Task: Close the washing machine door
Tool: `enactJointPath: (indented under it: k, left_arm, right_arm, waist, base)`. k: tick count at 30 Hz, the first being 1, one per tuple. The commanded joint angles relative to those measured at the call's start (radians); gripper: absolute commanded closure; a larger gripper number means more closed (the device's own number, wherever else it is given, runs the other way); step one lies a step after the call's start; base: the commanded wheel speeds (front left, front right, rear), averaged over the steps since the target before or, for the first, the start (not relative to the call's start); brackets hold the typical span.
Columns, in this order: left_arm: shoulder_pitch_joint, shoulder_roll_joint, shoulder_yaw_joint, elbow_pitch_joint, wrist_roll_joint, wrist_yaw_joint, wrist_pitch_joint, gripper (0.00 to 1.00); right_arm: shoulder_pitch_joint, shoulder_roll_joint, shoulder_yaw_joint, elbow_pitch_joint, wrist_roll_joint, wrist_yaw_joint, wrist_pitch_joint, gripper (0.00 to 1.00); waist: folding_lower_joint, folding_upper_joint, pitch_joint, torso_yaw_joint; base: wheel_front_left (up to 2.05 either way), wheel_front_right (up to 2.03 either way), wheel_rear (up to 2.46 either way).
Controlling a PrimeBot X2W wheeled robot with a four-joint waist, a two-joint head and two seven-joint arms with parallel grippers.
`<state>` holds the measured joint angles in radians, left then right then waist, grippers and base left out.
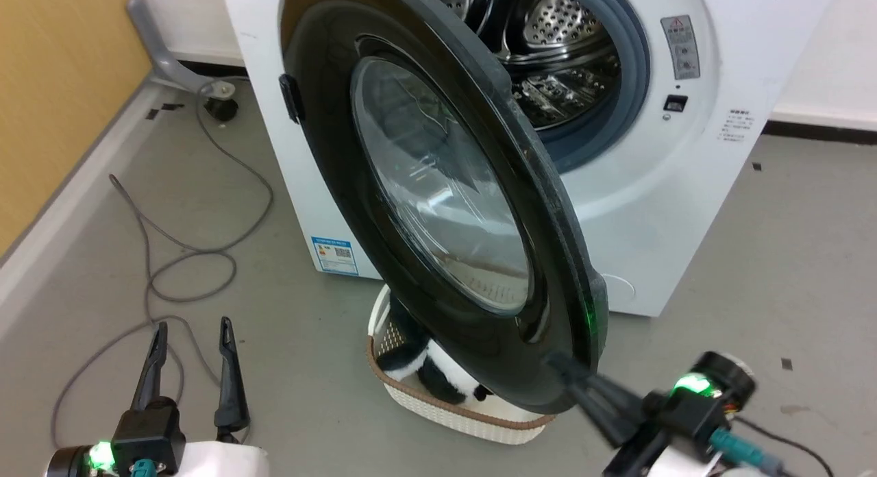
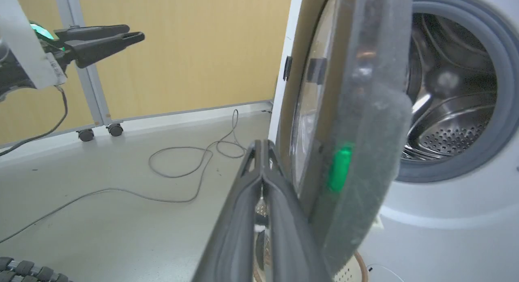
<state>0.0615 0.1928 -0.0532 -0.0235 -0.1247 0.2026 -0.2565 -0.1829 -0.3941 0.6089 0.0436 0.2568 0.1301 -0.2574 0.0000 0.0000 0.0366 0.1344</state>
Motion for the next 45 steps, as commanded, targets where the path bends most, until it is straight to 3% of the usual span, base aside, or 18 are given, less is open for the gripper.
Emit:
enactJointPath:
  k: [1,12,23,33,45]
  left_arm:
    - [-0.014,-0.007,0.006,0.003,0.008,-0.007,-0.005,0.0]
    - [-0.06,-0.046,0.005,-0.01,0.066,-0.038,-0.005,0.0]
    - [-0.121,-0.085,-0.023,-0.022,0.091,-0.057,-0.005,0.0]
    - [-0.189,-0.111,-0.046,-0.043,0.097,-0.059,-0.005,0.0]
    - [-0.236,-0.126,-0.049,-0.058,0.096,-0.053,-0.005,0.0]
  right_arm:
    - [0.009,0.006,-0.021,0.018,0.011,0.001,-0.004,1.0]
    - [-0.04,0.051,-0.217,0.144,-0.017,0.001,-0.004,1.0]
    - [-0.239,0.047,-0.367,0.316,-0.053,0.001,-0.004,1.0]
    - [-0.479,-0.015,-0.447,0.469,-0.038,0.001,-0.004,1.0]
    - [-0.696,-0.064,-0.436,0.647,-0.044,0.001,-0.004,1.0]
  waist:
    - [0.0,0.0,0.008,-0.006]
    - [0.0,0.0,0.065,-0.011]
    - [0.0,0.0,0.145,0.02]
    - [0.0,0.0,0.271,0.064]
    - [0.0,0.0,0.348,0.082]
  base:
    - [0.0,0.0,0.0]
    - [0.0,0.0,0.0]
    - [0.0,0.0,0.0]
    - [0.0,0.0,0.0]
    - [0.0,0.0,0.0]
